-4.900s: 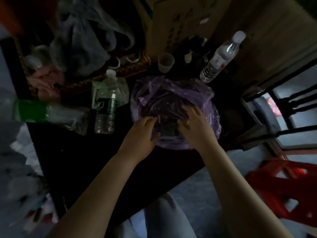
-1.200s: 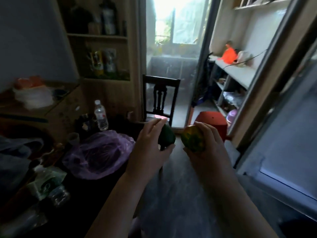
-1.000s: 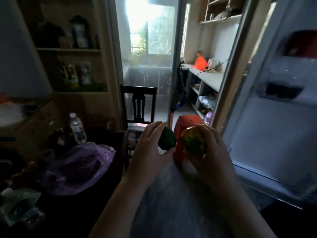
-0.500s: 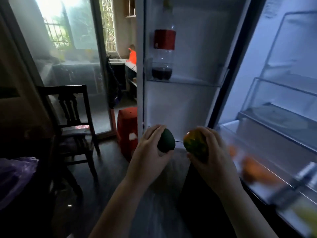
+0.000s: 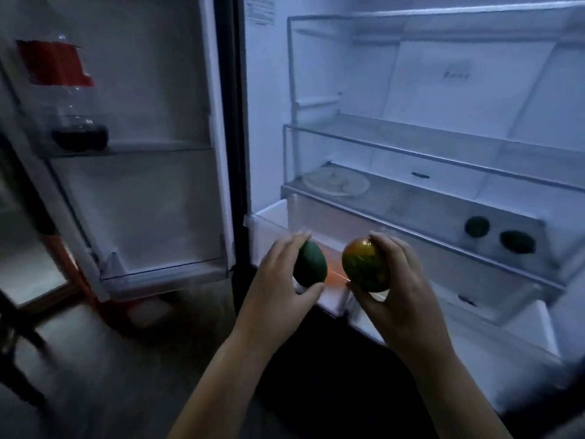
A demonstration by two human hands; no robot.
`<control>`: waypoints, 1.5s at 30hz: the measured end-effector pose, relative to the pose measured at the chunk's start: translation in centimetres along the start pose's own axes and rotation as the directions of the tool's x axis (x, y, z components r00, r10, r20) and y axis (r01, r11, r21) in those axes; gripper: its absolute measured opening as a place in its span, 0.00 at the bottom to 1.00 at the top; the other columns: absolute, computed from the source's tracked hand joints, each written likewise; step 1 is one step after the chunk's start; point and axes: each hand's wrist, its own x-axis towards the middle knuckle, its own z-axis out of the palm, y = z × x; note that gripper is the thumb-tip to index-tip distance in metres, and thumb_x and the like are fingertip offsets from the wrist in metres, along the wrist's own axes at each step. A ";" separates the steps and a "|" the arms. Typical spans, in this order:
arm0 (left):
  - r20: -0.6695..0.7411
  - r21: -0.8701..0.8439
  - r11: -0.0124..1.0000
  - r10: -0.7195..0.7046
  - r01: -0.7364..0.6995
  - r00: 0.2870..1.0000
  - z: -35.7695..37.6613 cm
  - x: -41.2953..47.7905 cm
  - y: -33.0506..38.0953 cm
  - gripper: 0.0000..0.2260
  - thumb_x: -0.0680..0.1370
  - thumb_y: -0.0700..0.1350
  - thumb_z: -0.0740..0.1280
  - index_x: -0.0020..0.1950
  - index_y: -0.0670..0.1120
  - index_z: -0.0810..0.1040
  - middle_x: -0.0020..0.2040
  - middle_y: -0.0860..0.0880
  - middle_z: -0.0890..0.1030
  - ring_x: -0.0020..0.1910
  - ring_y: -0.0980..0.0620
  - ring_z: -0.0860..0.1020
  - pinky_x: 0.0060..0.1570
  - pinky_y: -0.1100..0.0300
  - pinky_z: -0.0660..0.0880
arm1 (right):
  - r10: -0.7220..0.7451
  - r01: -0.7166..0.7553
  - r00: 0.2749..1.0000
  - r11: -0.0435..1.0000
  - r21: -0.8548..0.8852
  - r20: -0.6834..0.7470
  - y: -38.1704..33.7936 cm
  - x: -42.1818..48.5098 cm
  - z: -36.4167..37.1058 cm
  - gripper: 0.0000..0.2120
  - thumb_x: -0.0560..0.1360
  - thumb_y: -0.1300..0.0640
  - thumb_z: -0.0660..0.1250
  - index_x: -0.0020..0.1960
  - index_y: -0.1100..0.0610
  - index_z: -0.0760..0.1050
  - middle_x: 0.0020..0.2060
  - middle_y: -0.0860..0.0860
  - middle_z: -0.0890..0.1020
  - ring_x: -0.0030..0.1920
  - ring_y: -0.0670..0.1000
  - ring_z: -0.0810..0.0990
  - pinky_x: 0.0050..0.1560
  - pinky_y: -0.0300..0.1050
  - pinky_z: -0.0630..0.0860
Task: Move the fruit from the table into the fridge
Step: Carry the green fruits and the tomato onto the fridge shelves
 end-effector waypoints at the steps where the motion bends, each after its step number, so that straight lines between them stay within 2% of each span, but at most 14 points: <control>1: 0.027 -0.029 0.999 0.017 -0.016 0.999 1.2 0.6 0.7 0.31 0.70 0.43 0.74 0.70 0.54 0.66 0.66 0.59 0.68 0.66 0.64 0.65 0.62 0.77 0.58 | 0.020 -0.021 1.000 1.000 -0.020 -0.011 0.9 -0.2 -1.0 0.34 0.66 0.56 0.77 0.68 0.55 0.67 0.64 0.49 0.71 0.63 0.50 0.71 0.60 0.51 0.73; 4: 0.089 -0.100 0.993 0.073 -0.064 0.993 4.5 2.6 2.1 0.32 0.69 0.42 0.74 0.70 0.53 0.67 0.65 0.57 0.70 0.64 0.63 0.67 0.61 0.77 0.58 | 0.093 -0.097 0.993 0.993 -0.070 -0.066 3.3 -0.7 -3.6 0.34 0.66 0.55 0.77 0.69 0.53 0.66 0.63 0.48 0.71 0.62 0.49 0.72 0.58 0.49 0.74; 9: 0.161 -0.196 0.966 0.199 -0.166 0.967 9.8 6.6 3.0 0.29 0.69 0.44 0.72 0.69 0.50 0.68 0.64 0.56 0.72 0.64 0.59 0.70 0.63 0.63 0.67 | 0.180 -0.207 0.969 0.966 -0.157 -0.170 7.0 -0.7 -6.0 0.34 0.66 0.55 0.77 0.68 0.52 0.66 0.62 0.48 0.71 0.62 0.50 0.72 0.59 0.48 0.73; 14: 0.214 -0.281 0.931 0.297 -0.233 0.930 14.9 11.4 2.8 0.27 0.70 0.45 0.71 0.68 0.49 0.68 0.66 0.55 0.70 0.67 0.59 0.67 0.64 0.57 0.68 | 0.270 -0.327 0.931 0.915 -0.237 -0.244 10.8 0.9 -6.7 0.33 0.67 0.54 0.76 0.68 0.49 0.65 0.63 0.46 0.70 0.63 0.47 0.70 0.58 0.31 0.66; 17: 0.255 -0.319 0.913 0.339 -0.253 0.905 17.2 15.1 2.4 0.27 0.71 0.45 0.71 0.68 0.49 0.68 0.67 0.55 0.69 0.68 0.58 0.66 0.64 0.54 0.69 | 0.304 -0.375 0.913 0.889 -0.264 -0.271 13.0 3.0 -6.8 0.33 0.68 0.55 0.76 0.68 0.48 0.65 0.63 0.45 0.70 0.65 0.47 0.69 0.58 0.25 0.62; 21: 0.288 -0.329 0.896 0.395 -0.297 0.872 19.5 19.9 1.4 0.27 0.71 0.45 0.72 0.68 0.49 0.68 0.69 0.55 0.68 0.69 0.60 0.64 0.67 0.57 0.66 | 0.332 -0.425 0.889 0.855 -0.298 -0.316 15.5 5.9 -6.4 0.33 0.68 0.54 0.75 0.69 0.46 0.64 0.63 0.44 0.69 0.65 0.47 0.69 0.58 0.35 0.68; 25: 0.319 -0.361 0.879 0.430 -0.311 0.844 22.1 23.5 0.2 0.27 0.72 0.46 0.72 0.69 0.50 0.68 0.68 0.56 0.65 0.67 0.61 0.65 0.64 0.63 0.67 | 0.337 -0.450 0.873 0.834 -0.320 -0.351 17.3 8.3 -5.9 0.33 0.68 0.54 0.75 0.69 0.45 0.64 0.63 0.43 0.69 0.65 0.46 0.69 0.58 0.45 0.74; 29: 0.358 -0.381 0.872 0.445 -0.307 0.821 24.8 25.7 -0.8 0.28 0.73 0.48 0.71 0.70 0.53 0.66 0.65 0.61 0.62 0.63 0.64 0.66 0.58 0.75 0.65 | 0.307 -0.463 0.863 0.798 -0.386 -0.400 18.7 10.2 -6.3 0.33 0.68 0.54 0.75 0.70 0.48 0.64 0.65 0.45 0.69 0.66 0.45 0.68 0.63 0.38 0.67; 31: 0.389 -0.389 0.875 0.439 -0.288 0.810 26.2 26.6 -1.2 0.27 0.73 0.48 0.71 0.70 0.54 0.65 0.64 0.61 0.62 0.62 0.64 0.67 0.55 0.78 0.64 | 0.276 -0.453 0.863 0.794 -0.405 -0.424 19.0 11.0 -6.6 0.33 0.69 0.52 0.73 0.70 0.51 0.65 0.64 0.45 0.69 0.66 0.43 0.66 0.65 0.31 0.62; 33: 0.424 -0.379 0.885 0.426 -0.270 0.799 27.5 27.3 -1.5 0.27 0.74 0.49 0.70 0.70 0.54 0.65 0.63 0.59 0.63 0.60 0.63 0.68 0.52 0.79 0.65 | 0.260 -0.455 0.855 0.792 -0.407 -0.450 19.1 11.9 -7.1 0.33 0.69 0.51 0.73 0.70 0.51 0.64 0.64 0.45 0.69 0.66 0.43 0.66 0.65 0.30 0.61; 35: 0.451 -0.372 0.891 0.418 -0.260 0.789 28.8 27.9 -1.5 0.25 0.74 0.49 0.70 0.69 0.54 0.65 0.63 0.58 0.65 0.61 0.61 0.69 0.54 0.77 0.65 | 0.249 -0.461 0.842 0.793 -0.399 -0.478 19.3 12.8 -7.8 0.34 0.68 0.52 0.74 0.70 0.51 0.62 0.63 0.45 0.69 0.65 0.44 0.67 0.63 0.30 0.62; 39: 0.491 -0.339 0.909 0.392 -0.244 0.778 31.4 29.0 -1.2 0.27 0.74 0.49 0.69 0.72 0.51 0.64 0.70 0.53 0.63 0.65 0.56 0.68 0.63 0.67 0.65 | 0.204 -0.438 0.836 0.806 -0.397 -0.509 20.3 15.2 -9.7 0.32 0.68 0.51 0.74 0.68 0.51 0.63 0.59 0.42 0.67 0.59 0.40 0.67 0.57 0.23 0.61; 42: 0.527 -0.317 0.931 0.333 -0.183 0.782 33.0 29.4 -0.9 0.28 0.74 0.47 0.69 0.72 0.51 0.64 0.70 0.52 0.64 0.63 0.54 0.70 0.57 0.70 0.64 | 0.223 -0.440 0.844 0.808 -0.391 -0.488 21.8 17.0 -11.1 0.30 0.69 0.49 0.73 0.67 0.51 0.64 0.58 0.42 0.68 0.58 0.40 0.67 0.54 0.24 0.63; 45: 0.557 -0.289 0.943 0.304 -0.162 0.773 34.5 29.7 -0.9 0.27 0.74 0.47 0.69 0.71 0.50 0.64 0.70 0.52 0.65 0.62 0.54 0.70 0.53 0.74 0.61 | 0.267 -0.473 0.832 0.800 -0.370 -0.487 23.8 18.7 -11.8 0.30 0.70 0.48 0.72 0.67 0.52 0.64 0.58 0.45 0.69 0.57 0.42 0.69 0.52 0.32 0.66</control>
